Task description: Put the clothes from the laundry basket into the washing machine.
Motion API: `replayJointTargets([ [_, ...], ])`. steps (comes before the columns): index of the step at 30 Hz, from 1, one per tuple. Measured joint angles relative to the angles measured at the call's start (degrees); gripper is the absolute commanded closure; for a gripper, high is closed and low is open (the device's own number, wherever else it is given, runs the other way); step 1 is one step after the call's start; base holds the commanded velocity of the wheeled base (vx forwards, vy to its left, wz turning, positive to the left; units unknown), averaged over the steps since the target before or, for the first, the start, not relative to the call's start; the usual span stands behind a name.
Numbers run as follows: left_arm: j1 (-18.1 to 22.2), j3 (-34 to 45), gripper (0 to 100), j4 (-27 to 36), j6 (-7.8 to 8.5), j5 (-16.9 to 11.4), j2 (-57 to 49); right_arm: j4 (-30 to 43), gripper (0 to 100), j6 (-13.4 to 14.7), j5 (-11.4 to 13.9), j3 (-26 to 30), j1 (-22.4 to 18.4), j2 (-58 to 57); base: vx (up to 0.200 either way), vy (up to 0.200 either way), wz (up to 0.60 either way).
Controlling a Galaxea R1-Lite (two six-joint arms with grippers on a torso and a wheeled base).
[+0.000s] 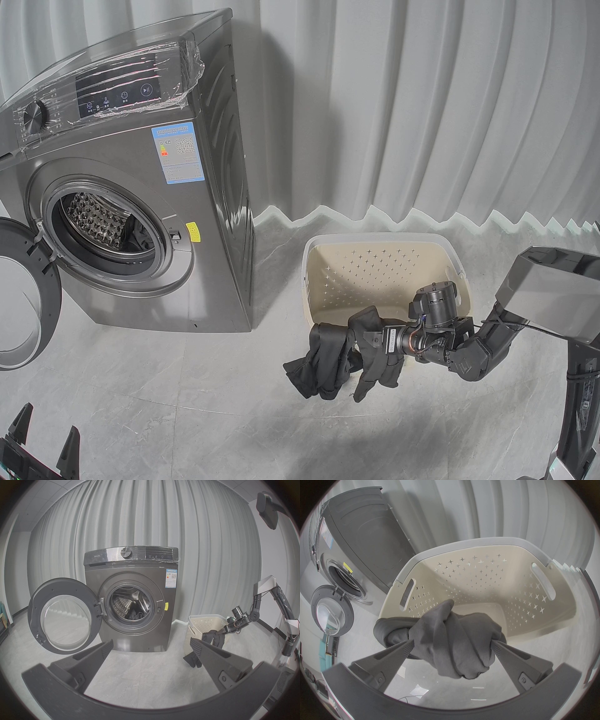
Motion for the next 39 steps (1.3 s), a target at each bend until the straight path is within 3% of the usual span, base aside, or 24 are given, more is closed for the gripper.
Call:
replayJointTargets([
  [13,-0.02,0.0,0,0.0,-0.06,0.0,0.0,-0.17,0,-1.94,-0.05,-2.26,-0.28,1.88,0.0,0.0,0.0],
  [14,-0.02,0.0,0,0.0,-0.09,0.0,0.0,-0.16,100,-2.02,-0.02,-2.29,-0.3,1.95,0.0,0.0,0.0],
  [23,-0.05,0.0,0,0.0,-0.13,0.05,0.0,-0.13,100,-4.08,-0.07,-2.28,-0.2,2.29,0.0,0.0,0.0],
  [39,-0.02,0.0,0,0.0,-0.17,0.07,0.0,0.11,100,-3.45,0.0,-1.43,0.11,-3.3,0.0,0.0,0.0],
])
